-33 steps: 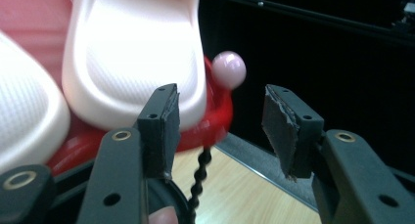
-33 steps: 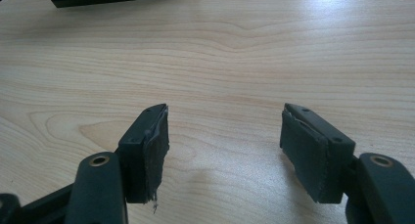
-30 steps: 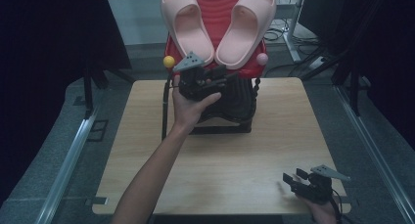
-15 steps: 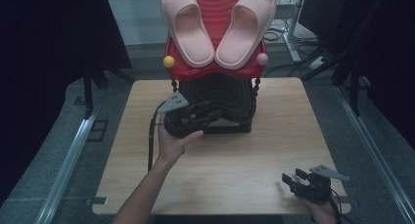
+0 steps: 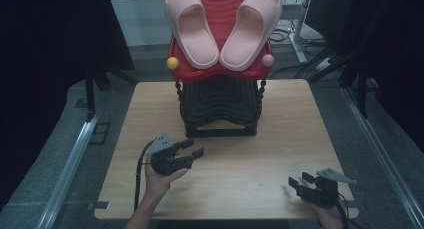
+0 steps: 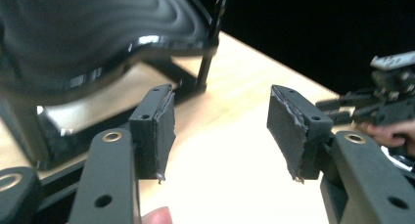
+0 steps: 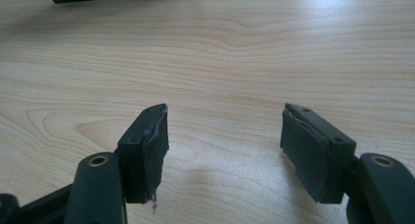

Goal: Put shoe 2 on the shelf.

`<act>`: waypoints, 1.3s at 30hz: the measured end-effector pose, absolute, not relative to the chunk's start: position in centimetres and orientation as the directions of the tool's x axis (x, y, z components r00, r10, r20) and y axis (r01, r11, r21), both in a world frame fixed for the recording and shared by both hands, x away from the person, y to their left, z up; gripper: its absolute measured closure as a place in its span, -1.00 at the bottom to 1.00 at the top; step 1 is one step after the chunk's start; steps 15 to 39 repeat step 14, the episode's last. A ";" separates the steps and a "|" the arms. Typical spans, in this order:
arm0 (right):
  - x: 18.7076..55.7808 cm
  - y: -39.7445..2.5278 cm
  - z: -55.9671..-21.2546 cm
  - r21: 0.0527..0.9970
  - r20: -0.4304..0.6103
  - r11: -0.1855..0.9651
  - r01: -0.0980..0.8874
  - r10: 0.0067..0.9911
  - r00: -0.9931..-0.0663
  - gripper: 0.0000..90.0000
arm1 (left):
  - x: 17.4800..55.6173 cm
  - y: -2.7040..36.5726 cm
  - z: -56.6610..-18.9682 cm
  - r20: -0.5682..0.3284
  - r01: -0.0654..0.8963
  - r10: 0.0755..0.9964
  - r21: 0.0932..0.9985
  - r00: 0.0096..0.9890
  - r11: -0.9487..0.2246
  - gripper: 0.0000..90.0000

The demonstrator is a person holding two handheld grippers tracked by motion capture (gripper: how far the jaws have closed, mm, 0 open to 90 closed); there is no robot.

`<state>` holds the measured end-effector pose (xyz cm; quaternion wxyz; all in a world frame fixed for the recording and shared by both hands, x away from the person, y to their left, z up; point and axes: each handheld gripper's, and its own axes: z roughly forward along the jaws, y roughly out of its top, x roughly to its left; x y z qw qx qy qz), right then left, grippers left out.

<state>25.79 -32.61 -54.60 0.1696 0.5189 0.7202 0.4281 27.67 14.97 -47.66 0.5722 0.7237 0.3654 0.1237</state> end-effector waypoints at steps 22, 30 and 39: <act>26.3 -32.4 -54.5 0.798 0.194 0.091 0.595 0.897 -0.397 -0.23 | 26.9 16.4 -50.6 -0.267 0.444 0.672 0.890 0.690 -0.102 -0.13; 26.3 -32.4 -54.5 0.798 0.194 0.091 0.595 0.897 -0.397 -0.23 | 26.9 16.4 -50.6 -0.267 0.444 0.672 0.890 0.690 -0.102 -0.13; 26.3 -32.4 -54.5 0.798 0.194 0.091 0.595 0.897 -0.397 -0.23 | 26.9 16.4 -50.6 -0.267 0.444 0.672 0.890 0.690 -0.102 -0.13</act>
